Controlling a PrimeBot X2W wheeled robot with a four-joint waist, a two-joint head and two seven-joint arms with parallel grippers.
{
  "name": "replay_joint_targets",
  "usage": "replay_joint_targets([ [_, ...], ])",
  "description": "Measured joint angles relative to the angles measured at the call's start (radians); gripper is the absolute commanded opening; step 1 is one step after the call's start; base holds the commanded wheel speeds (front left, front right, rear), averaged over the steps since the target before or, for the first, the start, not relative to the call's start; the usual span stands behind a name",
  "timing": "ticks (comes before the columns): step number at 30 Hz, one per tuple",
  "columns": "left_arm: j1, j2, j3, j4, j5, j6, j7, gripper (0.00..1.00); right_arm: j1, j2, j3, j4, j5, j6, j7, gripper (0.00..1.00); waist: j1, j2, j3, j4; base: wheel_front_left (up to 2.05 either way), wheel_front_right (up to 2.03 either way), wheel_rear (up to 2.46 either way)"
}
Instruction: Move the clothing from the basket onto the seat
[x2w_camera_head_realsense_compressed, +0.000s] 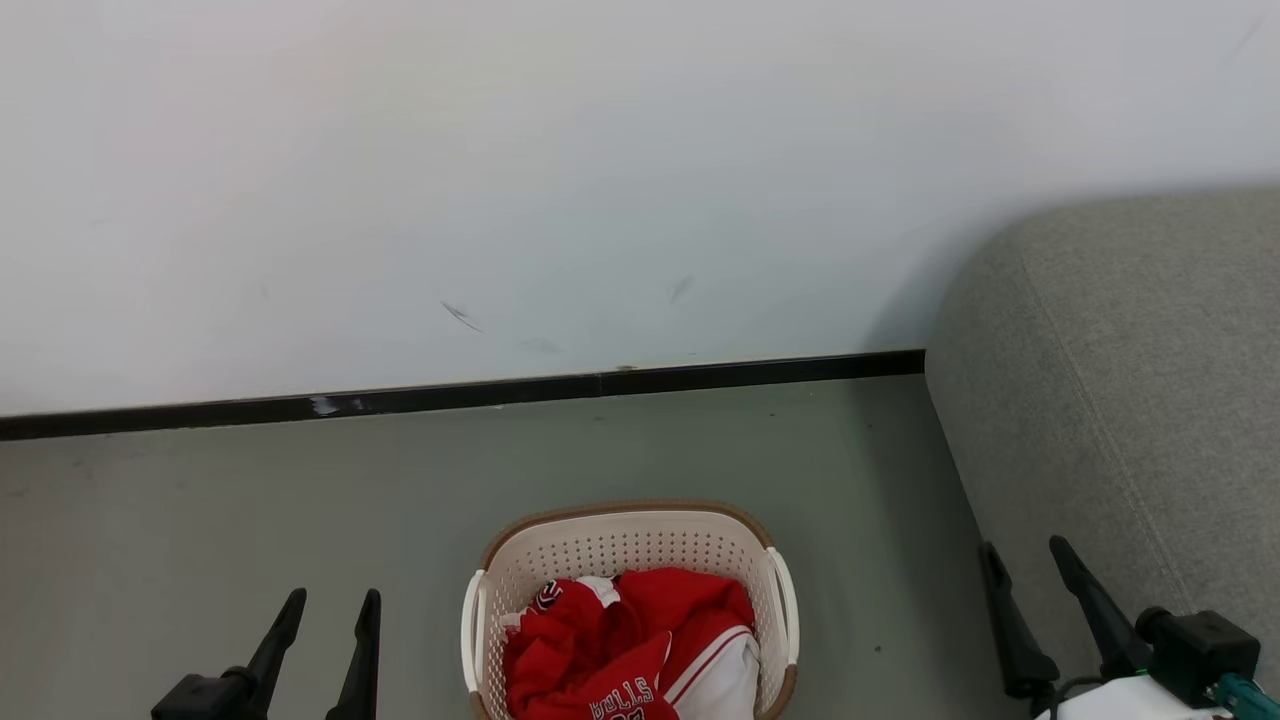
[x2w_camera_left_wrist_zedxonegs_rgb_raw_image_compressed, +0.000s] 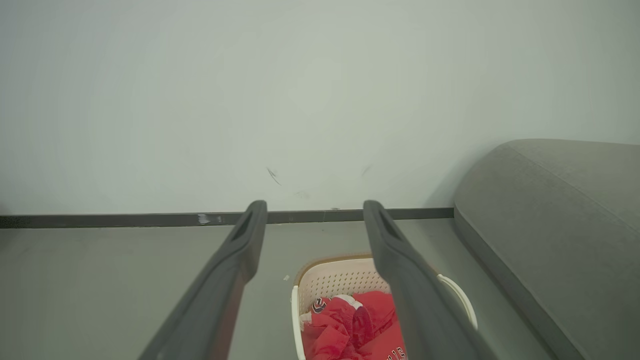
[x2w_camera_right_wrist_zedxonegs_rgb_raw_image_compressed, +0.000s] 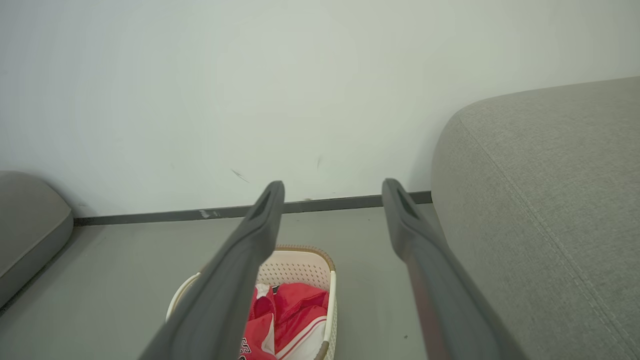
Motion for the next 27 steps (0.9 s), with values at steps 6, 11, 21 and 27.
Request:
replay_joint_targets([
  [6, -0.002, -0.002, -0.020, 0.008, 0.000, 0.000, 0.000, 1.00, 0.000, 0.001, 0.004, -0.021, 0.000, 0.000, 0.000, 1.00, -0.0001, 0.0000, 0.015, -0.019, 0.00, 0.00, 0.00],
  [11, -0.021, -0.003, -0.040, 0.014, 0.002, -0.007, 0.000, 1.00, 0.000, 0.001, 0.010, -0.036, 0.000, 0.000, 0.000, 1.00, -0.0001, 0.0000, 0.033, -0.037, 0.00, 0.00, 0.00],
  [21, -0.065, -0.004, -0.080, 0.023, 0.018, -0.009, 0.000, 1.00, -0.005, 0.002, 0.013, -0.059, 0.000, 0.000, 0.000, 1.00, -0.0001, 0.0000, 0.084, -0.069, 0.00, 0.00, 0.00],
  [27, -0.095, -0.004, -0.102, 0.040, 0.025, -0.009, 0.000, 1.00, -0.025, 0.002, 0.021, -0.068, 0.000, 0.000, 0.000, 1.00, -0.0001, 0.0000, 0.123, -0.089, 0.00, 0.00, 0.00],
])
